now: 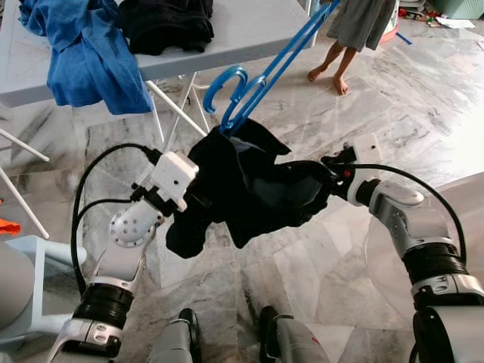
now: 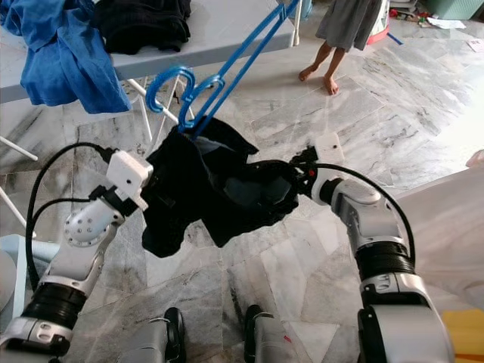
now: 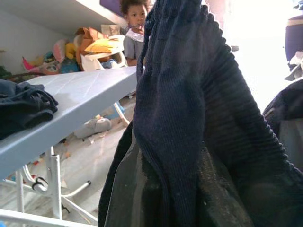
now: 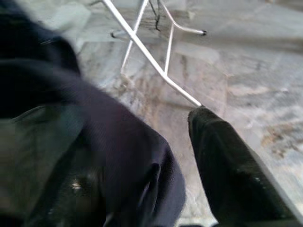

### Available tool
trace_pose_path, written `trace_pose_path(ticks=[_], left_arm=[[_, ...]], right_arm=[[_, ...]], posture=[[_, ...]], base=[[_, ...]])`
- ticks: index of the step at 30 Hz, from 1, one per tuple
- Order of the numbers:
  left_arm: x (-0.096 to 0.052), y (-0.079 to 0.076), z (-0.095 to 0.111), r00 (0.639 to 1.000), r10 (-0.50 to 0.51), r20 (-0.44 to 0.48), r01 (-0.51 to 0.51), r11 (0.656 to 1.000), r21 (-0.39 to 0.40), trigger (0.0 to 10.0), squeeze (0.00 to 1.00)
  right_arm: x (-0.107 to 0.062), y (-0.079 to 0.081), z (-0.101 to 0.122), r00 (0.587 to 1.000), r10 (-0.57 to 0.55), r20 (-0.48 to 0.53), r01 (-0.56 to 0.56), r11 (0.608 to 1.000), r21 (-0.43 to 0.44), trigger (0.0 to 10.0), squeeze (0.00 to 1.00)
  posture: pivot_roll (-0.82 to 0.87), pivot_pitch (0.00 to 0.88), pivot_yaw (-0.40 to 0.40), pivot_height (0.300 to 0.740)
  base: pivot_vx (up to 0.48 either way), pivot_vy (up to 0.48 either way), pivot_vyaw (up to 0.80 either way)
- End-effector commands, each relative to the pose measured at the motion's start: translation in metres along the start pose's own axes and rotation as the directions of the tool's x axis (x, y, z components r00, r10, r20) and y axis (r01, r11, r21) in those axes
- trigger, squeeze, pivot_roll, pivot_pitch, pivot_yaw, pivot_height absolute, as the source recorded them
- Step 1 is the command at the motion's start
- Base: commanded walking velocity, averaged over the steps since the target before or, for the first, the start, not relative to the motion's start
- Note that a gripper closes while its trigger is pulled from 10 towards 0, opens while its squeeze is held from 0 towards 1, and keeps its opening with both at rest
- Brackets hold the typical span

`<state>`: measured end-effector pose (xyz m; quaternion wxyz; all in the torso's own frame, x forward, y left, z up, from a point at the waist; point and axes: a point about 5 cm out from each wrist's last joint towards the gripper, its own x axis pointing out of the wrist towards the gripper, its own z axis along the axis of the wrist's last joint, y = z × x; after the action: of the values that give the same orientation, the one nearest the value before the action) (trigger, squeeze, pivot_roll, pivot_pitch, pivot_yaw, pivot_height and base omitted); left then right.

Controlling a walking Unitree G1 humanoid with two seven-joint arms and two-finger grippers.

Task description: Hang hanger

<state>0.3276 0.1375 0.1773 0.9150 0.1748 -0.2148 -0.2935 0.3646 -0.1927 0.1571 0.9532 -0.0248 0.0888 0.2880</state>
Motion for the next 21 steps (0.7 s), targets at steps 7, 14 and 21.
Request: trace_pose_path(ticks=[7,14,21], left_arm=[[0.005,0.015,0.007,1.0,0.011,0.025,-0.012,0.999,0.049,0.0,0.0],[0.01,0.019,0.012,0.999,0.003,0.044,-0.006,0.998,0.067,0.0,0.0],[0.015,0.025,0.023,0.998,-0.014,0.069,0.008,0.997,0.082,0.0,0.0]], right_arm=[[-0.007,0.021,-0.01,0.981,0.193,-0.03,-0.195,0.978,-0.076,10.0,1.0],[-0.01,0.025,-0.021,0.987,0.155,-0.037,-0.159,0.953,-0.258,10.0,1.0],[-0.024,0.032,-0.047,0.99,0.133,-0.053,-0.144,0.906,-0.399,10.0,1.0]], posture=[[-0.1,0.273,-0.042,0.74],[-0.09,0.27,-0.042,0.74],[-0.08,0.271,-0.041,0.74]], base=[[0.0,0.0,0.0],[0.0,0.0,0.0],[0.0,0.0,0.0]])
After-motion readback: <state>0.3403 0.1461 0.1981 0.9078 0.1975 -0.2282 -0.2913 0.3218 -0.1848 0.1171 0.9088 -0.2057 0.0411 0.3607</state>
